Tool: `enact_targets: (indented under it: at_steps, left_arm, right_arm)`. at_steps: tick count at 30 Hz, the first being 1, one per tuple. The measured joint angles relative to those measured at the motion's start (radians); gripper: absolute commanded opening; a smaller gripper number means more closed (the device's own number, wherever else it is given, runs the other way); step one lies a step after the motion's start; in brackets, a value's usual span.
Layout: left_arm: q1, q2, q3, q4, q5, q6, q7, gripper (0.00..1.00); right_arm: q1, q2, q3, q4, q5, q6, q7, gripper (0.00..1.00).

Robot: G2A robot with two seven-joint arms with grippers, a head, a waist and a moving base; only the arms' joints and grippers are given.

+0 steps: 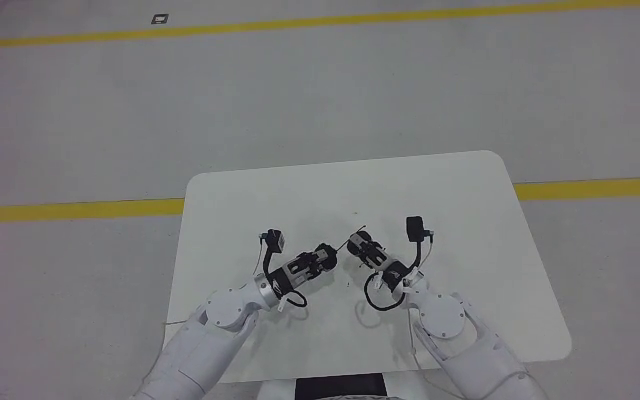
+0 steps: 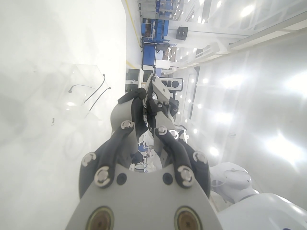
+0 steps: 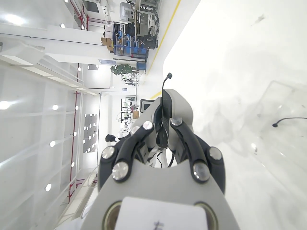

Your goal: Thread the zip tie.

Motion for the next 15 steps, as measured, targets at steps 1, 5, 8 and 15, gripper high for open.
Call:
enact_targets:
  at_steps: [1, 5, 8, 15]
  left_arm:
    - [-0.001, 0.000, 0.001, 0.001, 0.000, -0.001, 0.000, 0.18]
    - [-0.002, 0.001, 0.006, 0.001, -0.002, -0.003, -0.002, 0.21]
    - [-0.003, 0.001, 0.010, 0.001, -0.003, -0.005, -0.001, 0.21]
    - [-0.006, 0.002, 0.014, 0.003, -0.006, -0.005, 0.000, 0.11]
  right_arm:
    - [-0.001, 0.000, 0.000, -0.003, -0.002, 0.001, 0.001, 0.00]
    - [-0.003, -0.001, -0.001, -0.005, -0.006, 0.003, 0.004, 0.00]
    - [-0.002, -0.003, -0.005, -0.001, -0.006, 0.007, 0.007, 0.00]
    - [0.003, -0.006, -0.014, 0.005, -0.004, 0.012, 0.021, 0.00]
